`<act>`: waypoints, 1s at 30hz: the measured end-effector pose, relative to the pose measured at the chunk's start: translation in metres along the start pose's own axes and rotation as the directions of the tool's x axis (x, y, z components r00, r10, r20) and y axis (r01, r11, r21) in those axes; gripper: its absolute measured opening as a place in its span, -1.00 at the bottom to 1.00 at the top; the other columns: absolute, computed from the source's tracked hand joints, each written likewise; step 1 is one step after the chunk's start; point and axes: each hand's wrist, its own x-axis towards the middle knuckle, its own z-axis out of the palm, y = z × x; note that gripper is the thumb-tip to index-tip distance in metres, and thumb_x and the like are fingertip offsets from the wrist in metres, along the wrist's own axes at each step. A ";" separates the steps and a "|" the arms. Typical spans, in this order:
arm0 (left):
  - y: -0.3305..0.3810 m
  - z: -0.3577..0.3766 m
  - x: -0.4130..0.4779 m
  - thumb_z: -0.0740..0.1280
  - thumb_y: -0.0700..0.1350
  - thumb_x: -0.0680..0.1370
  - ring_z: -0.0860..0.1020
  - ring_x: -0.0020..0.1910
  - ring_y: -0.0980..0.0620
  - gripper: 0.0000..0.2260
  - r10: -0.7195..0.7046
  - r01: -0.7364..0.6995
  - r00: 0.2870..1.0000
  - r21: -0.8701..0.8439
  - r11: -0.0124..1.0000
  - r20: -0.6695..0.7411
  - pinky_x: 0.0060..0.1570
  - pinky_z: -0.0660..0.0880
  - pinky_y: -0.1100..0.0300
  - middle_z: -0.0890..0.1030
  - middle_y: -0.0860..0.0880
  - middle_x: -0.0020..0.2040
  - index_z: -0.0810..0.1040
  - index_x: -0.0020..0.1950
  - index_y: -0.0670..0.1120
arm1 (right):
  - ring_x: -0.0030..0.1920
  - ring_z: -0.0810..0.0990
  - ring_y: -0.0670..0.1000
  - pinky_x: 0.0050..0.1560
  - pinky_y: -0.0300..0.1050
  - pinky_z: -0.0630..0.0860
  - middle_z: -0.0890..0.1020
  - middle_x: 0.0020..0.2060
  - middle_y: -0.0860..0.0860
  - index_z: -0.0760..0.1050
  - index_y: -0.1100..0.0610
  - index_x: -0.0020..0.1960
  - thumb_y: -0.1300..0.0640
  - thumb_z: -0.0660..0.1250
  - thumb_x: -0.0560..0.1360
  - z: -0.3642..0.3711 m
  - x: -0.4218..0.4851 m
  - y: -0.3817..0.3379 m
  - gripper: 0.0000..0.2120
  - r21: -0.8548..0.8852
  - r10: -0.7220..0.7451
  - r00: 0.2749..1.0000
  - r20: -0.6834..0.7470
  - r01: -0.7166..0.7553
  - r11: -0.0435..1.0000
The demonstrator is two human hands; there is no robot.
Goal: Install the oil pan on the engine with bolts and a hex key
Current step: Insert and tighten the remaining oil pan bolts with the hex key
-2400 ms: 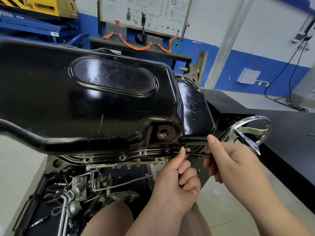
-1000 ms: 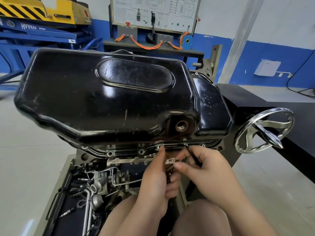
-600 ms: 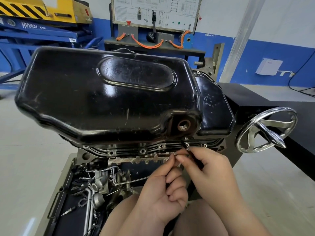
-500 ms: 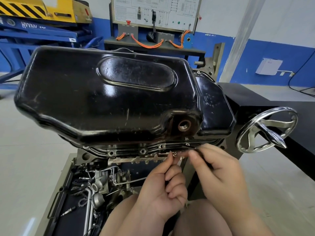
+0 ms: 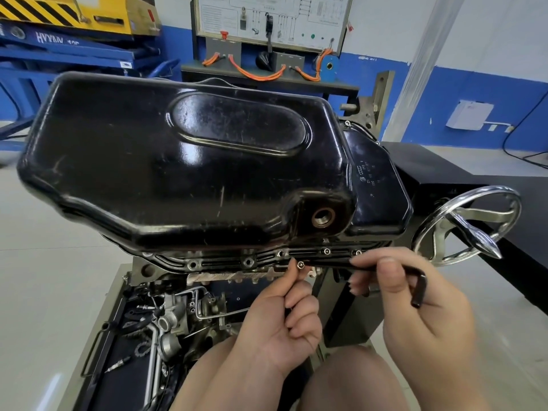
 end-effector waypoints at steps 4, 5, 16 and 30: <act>0.002 -0.001 0.000 0.36 -0.04 0.38 0.18 -0.72 0.14 -0.77 0.010 -0.010 1.000 0.026 1.000 0.006 -0.68 -0.01 0.37 0.21 0.06 -0.58 0.48 -0.42 -0.14 | -0.26 0.64 -0.09 -0.22 -0.33 0.50 0.63 -0.27 -0.13 0.55 -0.11 -0.10 -0.21 0.15 0.55 0.005 -0.002 0.007 -0.73 -0.023 0.016 1.000 0.024 -0.016 1.000; 0.002 -0.002 0.001 0.36 -0.04 0.38 0.18 -0.72 0.14 -0.76 0.011 -0.011 1.000 0.030 0.999 0.006 -0.68 -0.01 0.37 0.22 0.06 -0.58 0.49 -0.42 -0.13 | -0.26 0.64 -0.09 -0.21 -0.31 0.50 0.63 -0.27 -0.14 0.54 -0.12 -0.09 -0.21 0.15 0.55 0.006 -0.001 0.008 -0.74 -0.033 0.017 0.999 0.032 -0.016 0.999; 0.003 0.000 0.006 0.36 -0.04 0.38 0.16 -0.70 0.16 -0.81 0.060 -0.059 0.998 0.072 0.996 -0.023 -0.74 0.04 0.38 0.21 0.07 -0.58 0.43 -0.35 -0.09 | -0.09 0.65 -0.12 -0.09 -0.22 0.55 0.65 -0.15 -0.18 0.52 -0.14 -0.02 -0.06 0.22 0.49 0.011 -0.003 0.019 -0.87 -0.186 0.028 0.992 0.124 -0.005 0.983; 0.003 0.000 0.010 0.33 0.01 0.41 0.15 -0.69 0.17 -0.78 0.145 -0.138 0.989 0.148 0.979 -0.042 -0.75 0.06 0.40 0.22 0.07 -0.57 0.37 -0.32 -0.06 | -0.09 0.66 -0.10 -0.09 -0.14 0.58 0.66 -0.14 -0.18 0.54 -0.13 -0.03 0.01 0.24 0.49 0.015 -0.012 0.021 -0.87 -0.135 -0.005 0.998 0.057 0.013 0.991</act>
